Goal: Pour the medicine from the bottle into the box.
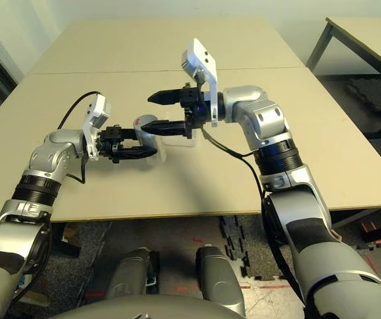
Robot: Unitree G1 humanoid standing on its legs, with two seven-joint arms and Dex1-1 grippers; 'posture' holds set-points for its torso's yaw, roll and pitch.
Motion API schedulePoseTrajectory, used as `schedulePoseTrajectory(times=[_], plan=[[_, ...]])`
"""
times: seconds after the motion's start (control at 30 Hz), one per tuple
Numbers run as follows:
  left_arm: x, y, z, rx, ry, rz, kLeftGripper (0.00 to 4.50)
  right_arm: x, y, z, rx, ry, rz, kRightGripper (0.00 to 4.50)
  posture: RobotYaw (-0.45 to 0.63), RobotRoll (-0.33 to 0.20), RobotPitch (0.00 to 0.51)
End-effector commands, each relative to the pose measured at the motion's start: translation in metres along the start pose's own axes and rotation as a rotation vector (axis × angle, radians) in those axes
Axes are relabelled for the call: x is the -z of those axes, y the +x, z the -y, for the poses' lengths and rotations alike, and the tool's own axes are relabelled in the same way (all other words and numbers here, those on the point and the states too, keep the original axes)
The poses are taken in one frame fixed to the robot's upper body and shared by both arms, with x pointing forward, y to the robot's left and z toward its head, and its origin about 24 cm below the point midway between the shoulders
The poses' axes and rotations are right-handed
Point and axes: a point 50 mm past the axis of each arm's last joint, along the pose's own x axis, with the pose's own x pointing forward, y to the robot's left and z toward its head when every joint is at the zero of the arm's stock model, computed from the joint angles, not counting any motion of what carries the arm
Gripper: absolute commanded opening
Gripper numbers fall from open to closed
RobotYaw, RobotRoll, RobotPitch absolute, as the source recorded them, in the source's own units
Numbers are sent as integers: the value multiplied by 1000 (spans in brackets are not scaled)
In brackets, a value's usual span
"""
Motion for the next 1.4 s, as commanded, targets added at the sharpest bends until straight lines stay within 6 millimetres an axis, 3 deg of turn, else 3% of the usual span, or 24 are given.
schedulePoseTrajectory(times=[0.03, 0.7, 0.8, 0.93, 1.1, 1.4], plan=[[-4, 2, 0, 15, 31, -15, 2672, -1, 9, 3, -5, -27, -28, 4500, -75, 0, 54], [-4, 2, 2, 18, 44, -23, 2671, 8, 21, 10, -20, -8, -45, 4500, -65, 0, 55], [-4, 2, 1, 14, 46, -23, 2671, 10, 21, 10, -20, 2, -49, 3939, -66, 0, 53], [-4, 2, 0, 11, 48, -23, 2670, 12, 21, 9, -22, 12, -46, 2606, -67, 0, 53], [-4, 1, 0, 10, 47, -24, 2668, 11, 19, 10, -15, 22, -36, 2595, -68, 0, 53], [-3, 0, -1, 6, 44, -27, 2665, -3, 9, 18, 67, 148, 131, 2595, -71, 0, 54]])
